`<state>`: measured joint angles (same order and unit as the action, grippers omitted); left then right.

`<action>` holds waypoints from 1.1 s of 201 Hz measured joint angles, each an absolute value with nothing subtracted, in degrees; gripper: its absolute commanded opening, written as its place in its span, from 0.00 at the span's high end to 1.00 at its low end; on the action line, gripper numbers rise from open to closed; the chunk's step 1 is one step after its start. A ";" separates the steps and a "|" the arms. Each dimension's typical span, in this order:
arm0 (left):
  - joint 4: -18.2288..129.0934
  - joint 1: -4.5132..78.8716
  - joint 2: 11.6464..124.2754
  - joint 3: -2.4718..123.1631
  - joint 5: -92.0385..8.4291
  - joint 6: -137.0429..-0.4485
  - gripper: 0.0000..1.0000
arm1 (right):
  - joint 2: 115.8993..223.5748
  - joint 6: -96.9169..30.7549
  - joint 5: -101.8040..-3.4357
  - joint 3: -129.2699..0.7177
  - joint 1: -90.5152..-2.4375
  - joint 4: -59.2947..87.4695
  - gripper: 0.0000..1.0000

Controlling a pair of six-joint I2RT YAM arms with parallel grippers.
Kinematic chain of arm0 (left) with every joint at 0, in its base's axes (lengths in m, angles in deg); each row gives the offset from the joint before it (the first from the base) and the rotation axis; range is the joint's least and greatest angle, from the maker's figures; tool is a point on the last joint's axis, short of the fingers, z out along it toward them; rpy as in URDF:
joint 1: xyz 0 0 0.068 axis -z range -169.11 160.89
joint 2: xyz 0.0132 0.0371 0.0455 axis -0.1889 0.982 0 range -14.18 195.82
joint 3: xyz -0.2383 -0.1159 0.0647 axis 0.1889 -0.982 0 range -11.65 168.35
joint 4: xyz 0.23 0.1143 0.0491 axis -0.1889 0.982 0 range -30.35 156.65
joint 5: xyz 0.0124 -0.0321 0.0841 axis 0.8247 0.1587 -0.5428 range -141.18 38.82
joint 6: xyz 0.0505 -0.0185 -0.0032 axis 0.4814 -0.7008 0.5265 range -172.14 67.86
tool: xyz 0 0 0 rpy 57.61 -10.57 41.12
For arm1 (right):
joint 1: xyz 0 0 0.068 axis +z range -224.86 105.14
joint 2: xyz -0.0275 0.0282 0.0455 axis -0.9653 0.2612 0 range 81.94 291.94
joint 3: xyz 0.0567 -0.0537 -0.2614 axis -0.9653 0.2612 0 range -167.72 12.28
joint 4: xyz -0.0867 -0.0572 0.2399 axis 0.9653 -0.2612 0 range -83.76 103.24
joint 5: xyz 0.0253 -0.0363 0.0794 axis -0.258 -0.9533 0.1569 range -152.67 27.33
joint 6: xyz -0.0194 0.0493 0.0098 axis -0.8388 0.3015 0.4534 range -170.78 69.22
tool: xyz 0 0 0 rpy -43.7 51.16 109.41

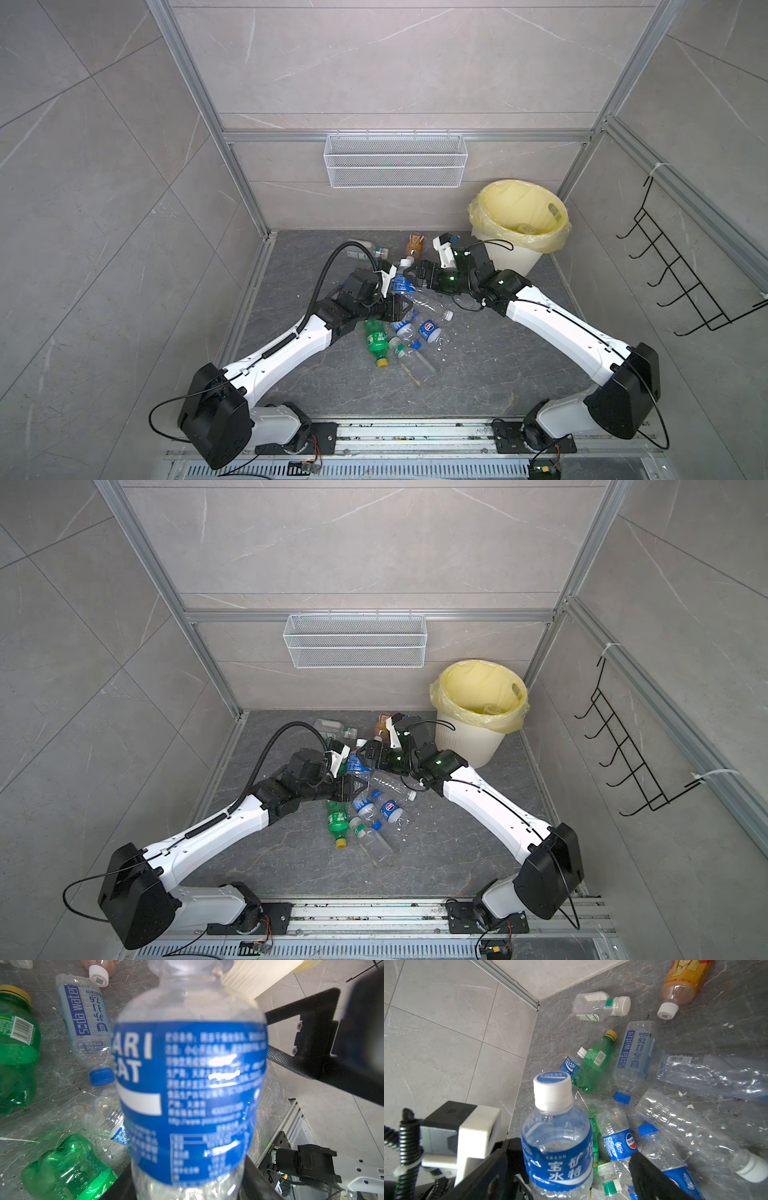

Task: Throw the plastic bottles in the bin
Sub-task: 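Carry both held bottles toward the yellow-lined bin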

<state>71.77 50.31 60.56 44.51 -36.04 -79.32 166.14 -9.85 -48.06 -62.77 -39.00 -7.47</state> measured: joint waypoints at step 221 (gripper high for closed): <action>71.38 52.04 62.22 45.53 -35.87 -79.23 0.39 | 168.09 -5.53 -41.88 -57.68 -39.00 -0.08 0.46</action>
<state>71.38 52.04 62.22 45.53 -35.87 -79.23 168.09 -5.53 -41.88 -57.68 -39.00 -0.08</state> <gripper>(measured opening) 0.590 0.662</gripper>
